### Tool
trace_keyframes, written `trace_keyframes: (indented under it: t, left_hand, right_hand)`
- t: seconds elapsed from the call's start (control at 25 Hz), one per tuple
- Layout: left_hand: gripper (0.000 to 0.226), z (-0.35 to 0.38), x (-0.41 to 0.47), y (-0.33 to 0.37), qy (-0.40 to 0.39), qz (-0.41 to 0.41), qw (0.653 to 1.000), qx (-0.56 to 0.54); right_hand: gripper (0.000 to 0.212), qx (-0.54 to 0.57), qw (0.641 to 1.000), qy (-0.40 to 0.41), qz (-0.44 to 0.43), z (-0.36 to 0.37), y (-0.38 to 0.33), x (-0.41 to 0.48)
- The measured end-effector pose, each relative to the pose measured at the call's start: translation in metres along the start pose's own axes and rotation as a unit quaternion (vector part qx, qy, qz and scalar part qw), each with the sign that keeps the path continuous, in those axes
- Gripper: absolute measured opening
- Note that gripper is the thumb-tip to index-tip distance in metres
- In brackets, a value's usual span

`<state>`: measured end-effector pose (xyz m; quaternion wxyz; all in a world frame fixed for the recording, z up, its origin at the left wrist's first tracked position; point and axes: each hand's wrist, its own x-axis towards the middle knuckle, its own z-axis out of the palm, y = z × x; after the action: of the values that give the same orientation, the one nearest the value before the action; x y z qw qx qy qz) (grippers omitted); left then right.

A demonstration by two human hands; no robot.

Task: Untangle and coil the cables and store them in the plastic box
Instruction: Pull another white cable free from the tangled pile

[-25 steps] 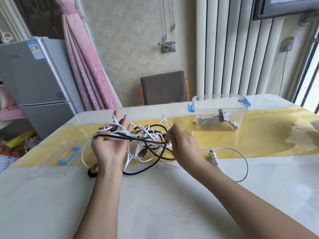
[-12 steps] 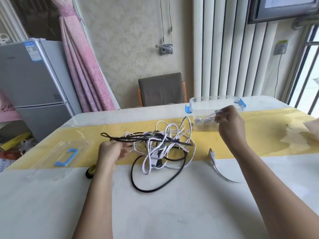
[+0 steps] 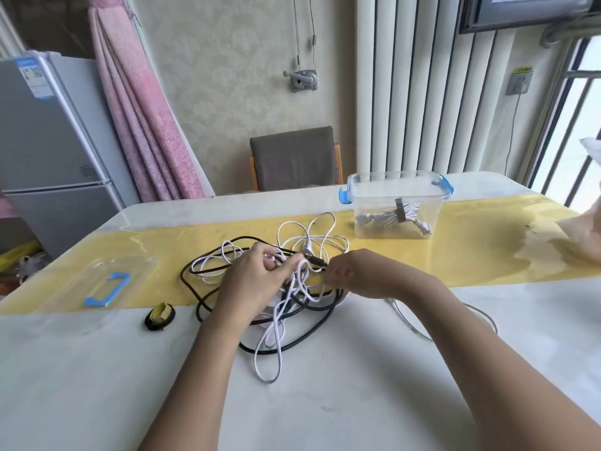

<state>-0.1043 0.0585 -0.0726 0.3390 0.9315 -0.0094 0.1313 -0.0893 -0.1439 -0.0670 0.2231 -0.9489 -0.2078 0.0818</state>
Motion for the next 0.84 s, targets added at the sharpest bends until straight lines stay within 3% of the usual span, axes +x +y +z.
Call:
trace_keyframes:
  t: [0.12, 0.2, 0.28, 0.36, 0.44, 0.52, 0.64, 0.72, 0.84]
  left_hand:
    - [0.091, 0.016, 0.007, 0.01, -0.063, -0.015, 0.986, 0.151]
    - [0.089, 0.018, 0.012, 0.015, -0.072, -0.005, 0.981, 0.178]
    - [0.075, 0.014, 0.027, 0.012, -0.087, -0.041, 0.988, 0.123]
    - [0.07, 0.006, 0.045, 0.007, -0.118, -0.131, 0.984, 0.009]
    - [0.074, 0.002, 0.053, 0.017, -0.187, -0.17, 0.967, 0.009]
    - [0.076, 0.005, 0.058, 0.036, -0.269, -0.14, 0.937, 0.176]
    - [0.049, 0.015, 0.059, 0.063, -0.341, -0.059, 0.853, 0.391]
    - [0.03, 0.024, 0.058, 0.071, -0.339, -0.02, 0.821, 0.459]
    - [0.03, 0.037, 0.054, 0.069, -0.33, -0.001, 0.802, 0.497]
  right_hand:
    - [0.019, -0.056, 0.998, -0.005, -0.02, 0.031, -0.017, 0.011]
    - [0.017, -0.092, 0.995, 0.031, -0.015, 0.039, -0.023, 0.015]
    - [0.021, -0.084, 0.995, 0.055, -0.012, 0.038, -0.023, 0.014]
    - [0.018, -0.075, 0.995, 0.056, -0.018, 0.036, -0.023, 0.012]
    - [0.022, -0.087, 0.994, 0.062, -0.017, 0.037, -0.026, 0.011]
    - [0.025, -0.11, 0.992, 0.063, -0.017, 0.041, -0.026, 0.013]
    - [0.013, -0.184, 0.981, 0.053, -0.033, 0.037, -0.027, 0.011]
    - [0.014, -0.221, 0.973, 0.049, -0.039, 0.031, -0.028, 0.006]
    - [0.019, -0.224, 0.973, 0.049, -0.036, 0.026, -0.03, 0.001]
